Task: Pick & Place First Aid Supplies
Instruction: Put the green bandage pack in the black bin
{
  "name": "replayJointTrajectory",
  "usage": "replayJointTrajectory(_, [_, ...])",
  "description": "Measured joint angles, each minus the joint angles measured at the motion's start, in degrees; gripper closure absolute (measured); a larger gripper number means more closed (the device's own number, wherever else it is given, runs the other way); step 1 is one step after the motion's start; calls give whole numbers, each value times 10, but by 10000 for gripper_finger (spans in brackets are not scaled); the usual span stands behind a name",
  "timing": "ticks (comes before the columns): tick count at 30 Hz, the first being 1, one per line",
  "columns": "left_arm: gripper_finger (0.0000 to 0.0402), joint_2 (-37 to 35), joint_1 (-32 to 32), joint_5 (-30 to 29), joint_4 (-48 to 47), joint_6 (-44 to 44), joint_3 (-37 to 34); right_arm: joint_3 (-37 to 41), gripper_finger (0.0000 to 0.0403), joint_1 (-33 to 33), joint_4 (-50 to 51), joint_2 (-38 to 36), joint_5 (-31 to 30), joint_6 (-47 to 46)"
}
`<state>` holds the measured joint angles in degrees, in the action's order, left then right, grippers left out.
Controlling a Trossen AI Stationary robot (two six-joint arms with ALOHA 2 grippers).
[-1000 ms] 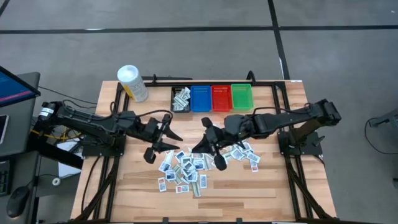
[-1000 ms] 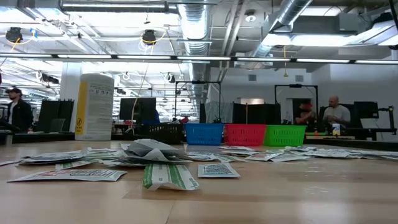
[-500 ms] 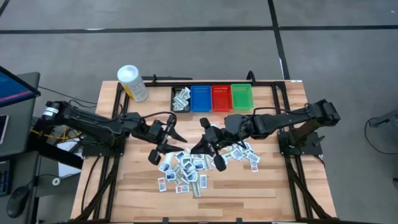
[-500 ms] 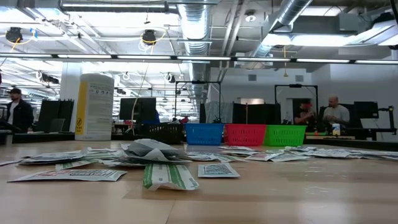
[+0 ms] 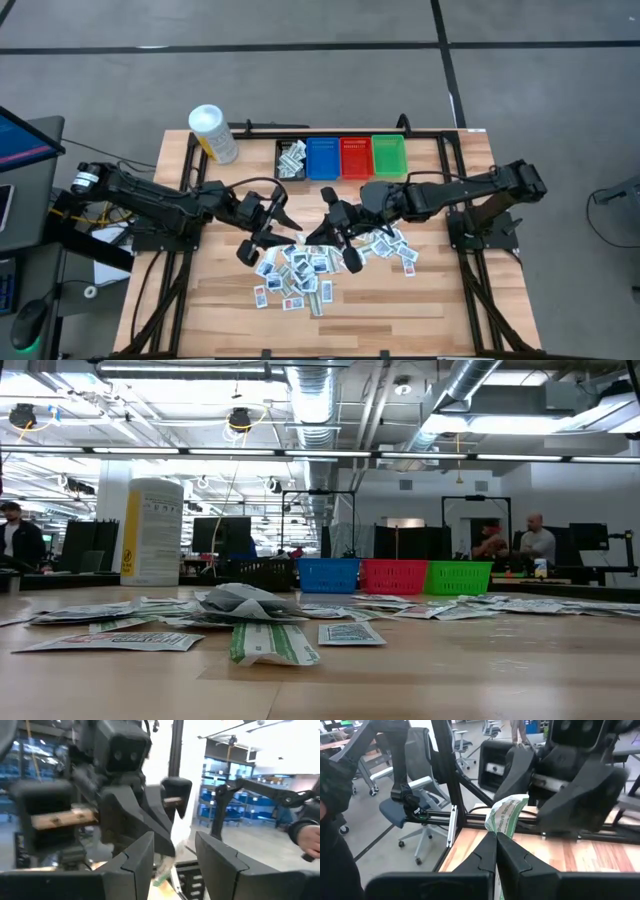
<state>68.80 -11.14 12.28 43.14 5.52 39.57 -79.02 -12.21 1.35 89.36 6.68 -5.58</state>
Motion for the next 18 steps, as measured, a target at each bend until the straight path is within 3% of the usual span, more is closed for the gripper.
replayJointTrajectory(12, [261,18,0,-1,24,9,0,0,402,0,-2,0,-3,0])
replayJointTrajectory(18, [312,18,0,-1,24,8,0,0,402,0,-5,0,-5,0])
